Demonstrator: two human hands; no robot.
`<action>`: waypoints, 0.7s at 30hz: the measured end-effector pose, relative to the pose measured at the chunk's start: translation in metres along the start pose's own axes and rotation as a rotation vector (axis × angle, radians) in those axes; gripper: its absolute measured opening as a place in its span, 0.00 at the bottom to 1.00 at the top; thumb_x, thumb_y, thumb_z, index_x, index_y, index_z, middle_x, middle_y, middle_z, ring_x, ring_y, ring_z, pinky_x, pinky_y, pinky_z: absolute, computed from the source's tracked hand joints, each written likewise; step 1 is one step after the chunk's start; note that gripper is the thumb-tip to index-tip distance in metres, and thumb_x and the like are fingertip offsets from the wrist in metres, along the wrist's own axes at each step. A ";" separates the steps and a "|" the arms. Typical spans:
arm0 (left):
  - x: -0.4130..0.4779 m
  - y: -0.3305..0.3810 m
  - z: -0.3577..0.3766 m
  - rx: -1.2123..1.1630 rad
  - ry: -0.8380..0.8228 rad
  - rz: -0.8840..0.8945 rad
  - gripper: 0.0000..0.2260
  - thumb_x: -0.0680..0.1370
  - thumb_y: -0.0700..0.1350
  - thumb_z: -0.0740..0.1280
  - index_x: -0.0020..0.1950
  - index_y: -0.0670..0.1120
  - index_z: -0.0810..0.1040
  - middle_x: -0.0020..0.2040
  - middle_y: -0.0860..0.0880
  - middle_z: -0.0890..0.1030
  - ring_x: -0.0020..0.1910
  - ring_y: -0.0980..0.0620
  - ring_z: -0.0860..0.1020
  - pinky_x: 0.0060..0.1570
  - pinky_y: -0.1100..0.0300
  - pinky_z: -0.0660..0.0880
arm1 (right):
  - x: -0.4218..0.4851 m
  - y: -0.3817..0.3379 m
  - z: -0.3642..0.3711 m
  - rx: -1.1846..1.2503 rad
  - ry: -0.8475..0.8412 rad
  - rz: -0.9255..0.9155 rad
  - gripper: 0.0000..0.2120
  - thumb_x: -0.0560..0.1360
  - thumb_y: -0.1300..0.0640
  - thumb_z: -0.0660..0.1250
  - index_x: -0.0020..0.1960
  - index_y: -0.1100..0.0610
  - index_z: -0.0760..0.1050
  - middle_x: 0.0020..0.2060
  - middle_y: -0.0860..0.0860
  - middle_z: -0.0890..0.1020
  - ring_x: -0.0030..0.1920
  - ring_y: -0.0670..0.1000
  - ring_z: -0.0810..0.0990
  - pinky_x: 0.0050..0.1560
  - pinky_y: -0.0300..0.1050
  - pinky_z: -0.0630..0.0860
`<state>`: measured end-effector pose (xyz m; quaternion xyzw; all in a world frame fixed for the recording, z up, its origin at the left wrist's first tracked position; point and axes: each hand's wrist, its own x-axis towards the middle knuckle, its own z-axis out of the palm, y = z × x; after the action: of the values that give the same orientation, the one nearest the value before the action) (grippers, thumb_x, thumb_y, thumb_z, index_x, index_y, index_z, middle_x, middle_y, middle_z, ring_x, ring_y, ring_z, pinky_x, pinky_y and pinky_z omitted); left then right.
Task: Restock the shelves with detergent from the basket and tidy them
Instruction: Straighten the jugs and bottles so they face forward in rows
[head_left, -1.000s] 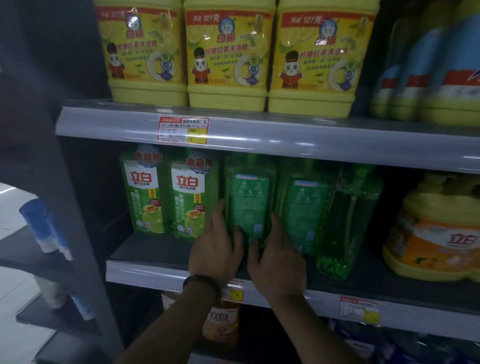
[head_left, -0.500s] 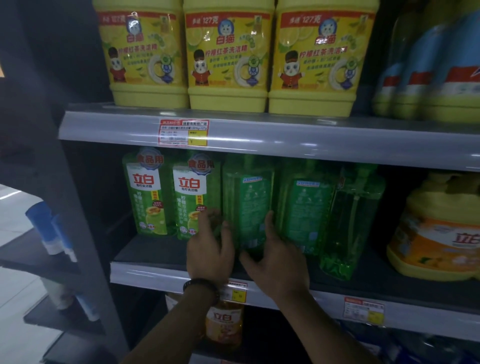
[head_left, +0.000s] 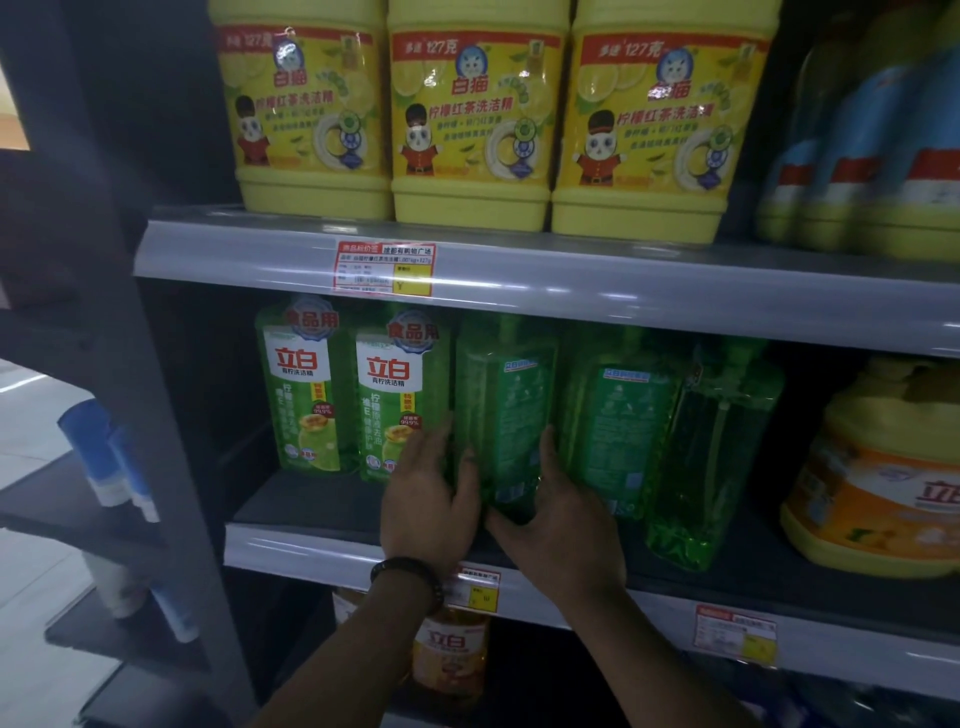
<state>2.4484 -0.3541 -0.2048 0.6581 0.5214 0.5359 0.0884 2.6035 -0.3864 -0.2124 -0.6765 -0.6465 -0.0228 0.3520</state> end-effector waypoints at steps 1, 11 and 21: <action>0.000 -0.002 0.000 -0.004 -0.008 -0.002 0.26 0.81 0.57 0.57 0.77 0.49 0.75 0.68 0.42 0.80 0.67 0.42 0.77 0.62 0.49 0.78 | 0.000 0.000 0.000 0.001 -0.002 0.001 0.60 0.67 0.23 0.63 0.87 0.48 0.40 0.51 0.52 0.88 0.50 0.54 0.87 0.44 0.47 0.82; -0.010 0.001 -0.007 -0.248 0.089 0.110 0.04 0.81 0.47 0.62 0.47 0.53 0.68 0.35 0.55 0.74 0.34 0.56 0.73 0.32 0.56 0.67 | 0.003 -0.007 -0.001 0.083 -0.036 -0.014 0.48 0.64 0.21 0.65 0.77 0.42 0.61 0.57 0.47 0.85 0.54 0.55 0.85 0.48 0.52 0.83; -0.007 -0.003 -0.001 -0.138 0.043 0.044 0.13 0.84 0.42 0.62 0.68 0.54 0.72 0.35 0.54 0.79 0.31 0.56 0.77 0.30 0.52 0.72 | 0.004 0.002 0.000 0.065 -0.111 -0.083 0.36 0.81 0.30 0.51 0.84 0.47 0.58 0.49 0.50 0.86 0.49 0.56 0.85 0.47 0.52 0.81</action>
<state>2.4465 -0.3587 -0.2101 0.6503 0.4702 0.5863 0.1106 2.6057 -0.3828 -0.2118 -0.6376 -0.6928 0.0212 0.3362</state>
